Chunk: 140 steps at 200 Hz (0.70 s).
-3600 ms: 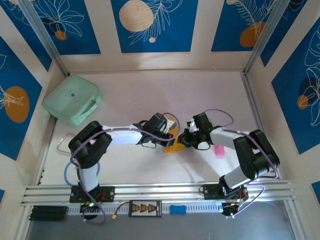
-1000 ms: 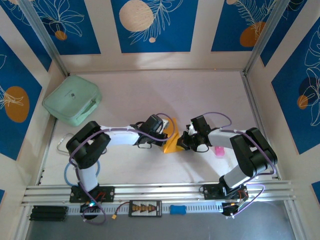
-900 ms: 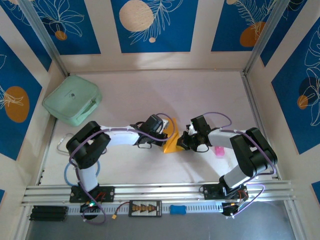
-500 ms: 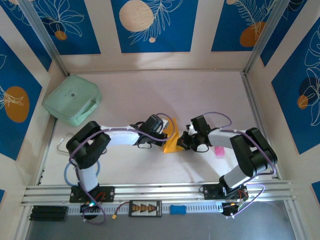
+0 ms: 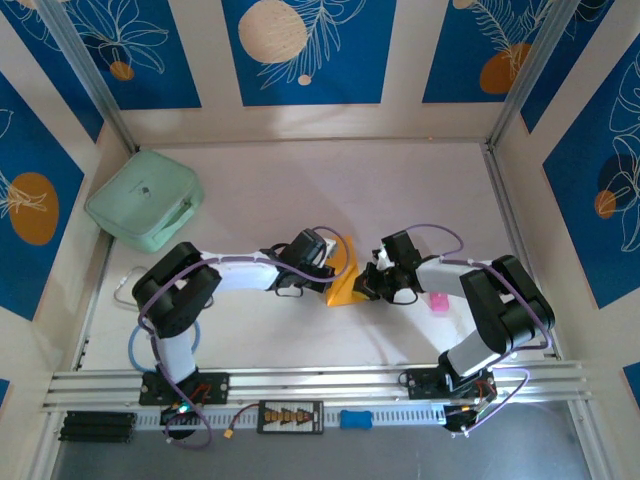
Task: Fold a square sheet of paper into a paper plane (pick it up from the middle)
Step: Fold the triangle a second time at the center of the table.
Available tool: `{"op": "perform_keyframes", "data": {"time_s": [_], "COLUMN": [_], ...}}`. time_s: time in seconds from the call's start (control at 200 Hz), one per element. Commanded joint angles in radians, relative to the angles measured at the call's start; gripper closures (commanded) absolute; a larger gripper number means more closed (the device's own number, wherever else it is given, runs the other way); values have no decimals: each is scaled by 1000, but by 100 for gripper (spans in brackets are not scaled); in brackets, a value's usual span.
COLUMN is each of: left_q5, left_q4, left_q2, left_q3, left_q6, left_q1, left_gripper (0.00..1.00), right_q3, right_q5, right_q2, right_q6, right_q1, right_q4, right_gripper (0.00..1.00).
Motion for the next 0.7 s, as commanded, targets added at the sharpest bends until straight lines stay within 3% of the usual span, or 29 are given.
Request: {"op": "perform_keyframes", "data": {"time_s": [0.0,0.695], "left_q5": [-23,-13], "left_q4": [-21,-35], "left_q2": [-27,-4], "left_q3": [-7,1], "left_q6": [-1,-1], "left_q1": [10,11], "left_gripper": [95,96], "right_q3": [-9,-5], "right_q5": [22,22], "right_q2": [0,0], "right_q6": [12,11], "right_q1": [9,9], "right_q4": [-63,-70], "right_gripper": [94,94]}}
